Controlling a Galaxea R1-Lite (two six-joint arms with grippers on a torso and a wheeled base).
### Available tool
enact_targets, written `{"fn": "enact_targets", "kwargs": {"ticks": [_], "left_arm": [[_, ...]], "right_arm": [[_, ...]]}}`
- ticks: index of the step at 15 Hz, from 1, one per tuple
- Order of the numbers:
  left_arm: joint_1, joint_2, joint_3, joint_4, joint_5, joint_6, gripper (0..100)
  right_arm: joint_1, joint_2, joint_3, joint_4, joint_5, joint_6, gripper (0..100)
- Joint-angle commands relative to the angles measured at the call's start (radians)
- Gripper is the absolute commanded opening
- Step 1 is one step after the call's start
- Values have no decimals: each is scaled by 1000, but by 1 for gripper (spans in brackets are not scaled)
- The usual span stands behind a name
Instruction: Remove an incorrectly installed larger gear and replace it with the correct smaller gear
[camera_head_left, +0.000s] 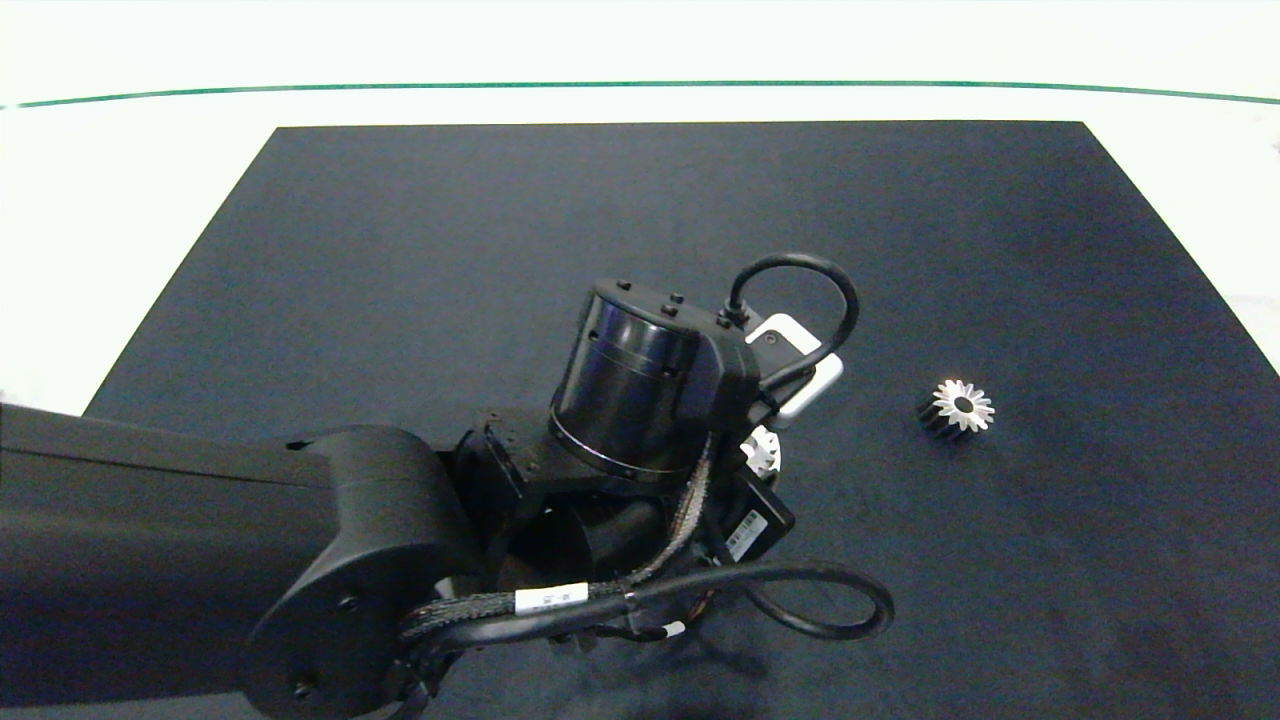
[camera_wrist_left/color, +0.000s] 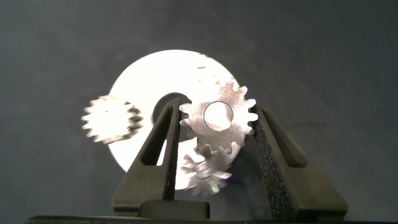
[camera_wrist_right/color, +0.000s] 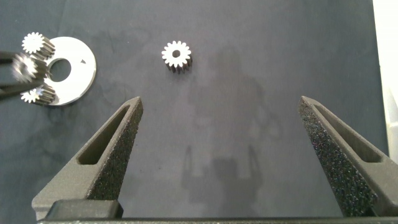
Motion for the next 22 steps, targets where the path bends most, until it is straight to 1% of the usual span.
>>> {"fn": "enact_targets", "kwargs": {"ticks": [1,3,4,5,6,7,9,10,12,14,22], "left_arm": [[-20,88,-77,31,7,2,16],[-17,117,-119,31,7,8,16],[-11,128,-146,43,7,26,16],[-8,131,-171,74,7,35,16],[-6,136,-194,100,7,35,16],[-6,142,-206,106,9,35,16],[11,162,-234,106,10,58,16],[18,171,-248,106,20,71,16],[37,185,-278,107,20,77,16],[52,194,-284,106,21,91,16],[54,219,-287,106,21,91,16]], "right_arm": [[-5,-3,15,2,0,18,100],[-4,-1,22,2,1,18,100],[-4,-3,22,2,3,18,100],[-4,-3,22,2,3,18,100],[-4,-6,24,2,1,18,100],[-2,-13,27,2,3,18,100],[-2,-16,30,2,3,18,100],[-2,-20,30,2,3,18,100],[-1,-26,38,2,3,18,100],[-1,-26,39,2,3,18,100],[1,-30,48,2,9,19,100]]}}
